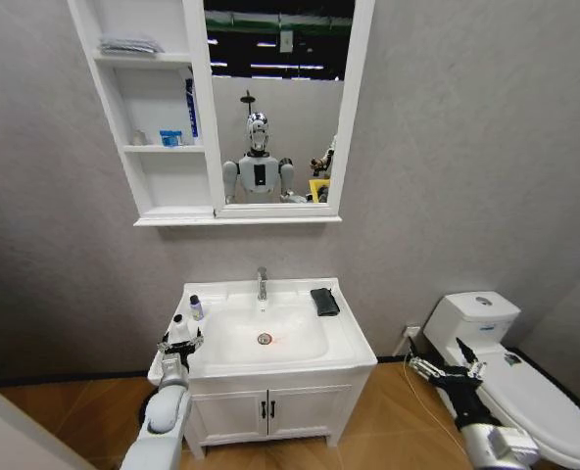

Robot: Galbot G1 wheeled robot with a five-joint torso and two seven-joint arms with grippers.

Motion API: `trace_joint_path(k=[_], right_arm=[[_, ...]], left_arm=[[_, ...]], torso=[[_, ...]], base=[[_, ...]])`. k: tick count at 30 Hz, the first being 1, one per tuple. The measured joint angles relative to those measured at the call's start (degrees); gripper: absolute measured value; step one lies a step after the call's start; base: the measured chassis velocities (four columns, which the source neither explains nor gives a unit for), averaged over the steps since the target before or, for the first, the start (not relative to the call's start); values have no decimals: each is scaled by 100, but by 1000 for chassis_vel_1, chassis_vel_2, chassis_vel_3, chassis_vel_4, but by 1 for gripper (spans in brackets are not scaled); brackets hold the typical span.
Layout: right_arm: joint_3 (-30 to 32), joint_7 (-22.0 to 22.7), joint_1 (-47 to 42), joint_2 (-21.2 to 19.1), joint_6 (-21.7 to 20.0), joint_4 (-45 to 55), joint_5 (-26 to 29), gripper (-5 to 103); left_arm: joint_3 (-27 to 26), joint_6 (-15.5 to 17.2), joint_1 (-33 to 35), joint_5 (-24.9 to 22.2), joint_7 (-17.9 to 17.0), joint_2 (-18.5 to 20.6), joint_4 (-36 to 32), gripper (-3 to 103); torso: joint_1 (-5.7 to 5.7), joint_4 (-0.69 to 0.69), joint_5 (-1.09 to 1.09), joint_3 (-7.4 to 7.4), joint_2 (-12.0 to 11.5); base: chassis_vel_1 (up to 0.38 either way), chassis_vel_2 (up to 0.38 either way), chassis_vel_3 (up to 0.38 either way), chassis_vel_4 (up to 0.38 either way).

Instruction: Move facial cleanser and shampoo from washbasin to cabinet, then wipe washbasin with towel.

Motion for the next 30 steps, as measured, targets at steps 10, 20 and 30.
trace_joint_path(k=[10,20,30], right_arm=[[-60,196,-160,136,129,-12,-9,100],[25,206,-214,151,200,-36,30,100],[46,186,-317,184,349,-91,31,100]], left_arm=[[43,-1,-250,-5,-12,-7,329,93],[-9,50,-480,-1,-112,-73,593,55],[-35,63,-662,123,-181,-133,858,41]], torso=[[0,0,0,0,0],[0,1,0,0,0],[0,0,0,0,1]], base=[[0,0,0,0],[0,0,0,0],[0,0,0,0]])
